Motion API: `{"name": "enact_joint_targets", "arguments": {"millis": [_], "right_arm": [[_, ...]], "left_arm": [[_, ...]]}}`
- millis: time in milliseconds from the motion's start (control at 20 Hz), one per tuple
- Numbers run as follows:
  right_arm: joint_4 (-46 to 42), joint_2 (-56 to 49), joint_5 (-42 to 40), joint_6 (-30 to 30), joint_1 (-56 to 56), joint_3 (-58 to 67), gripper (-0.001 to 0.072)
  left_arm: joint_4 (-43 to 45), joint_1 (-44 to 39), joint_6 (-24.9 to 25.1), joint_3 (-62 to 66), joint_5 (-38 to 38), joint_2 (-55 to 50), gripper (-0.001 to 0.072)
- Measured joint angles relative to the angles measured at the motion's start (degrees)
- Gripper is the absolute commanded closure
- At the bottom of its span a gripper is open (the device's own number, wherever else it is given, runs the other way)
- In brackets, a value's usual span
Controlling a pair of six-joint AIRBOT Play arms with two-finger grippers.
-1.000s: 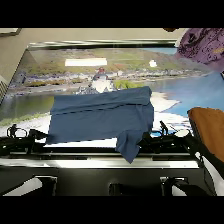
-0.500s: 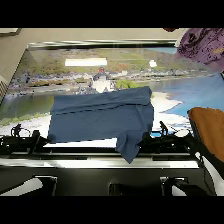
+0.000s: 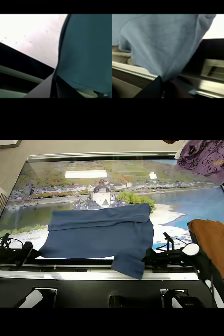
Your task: Fold the clothes and pants, and hang the long-sleeved shirts on hangers.
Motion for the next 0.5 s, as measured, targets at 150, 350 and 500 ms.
{"name": "enact_joint_targets", "arguments": {"millis": [150,350,500], "right_arm": [[-2.25,3.54,-1.25,1.95,0.00,3.17,0.0684],[-4.24,-2.80,-4.98,0.68,0.00,13.22,0.0683],[-4.83,-12.48,-6.34,-1.79,0.02,23.32,0.0683]], "left_arm": [[-0.35,-3.76,-1.49,1.44,2.05,1.29,0.0691],[-0.72,-7.63,-2.69,7.54,7.80,-0.09,0.0691],[-0.81,-10.23,-2.78,13.33,11.54,-4.07,0.0691]]}}
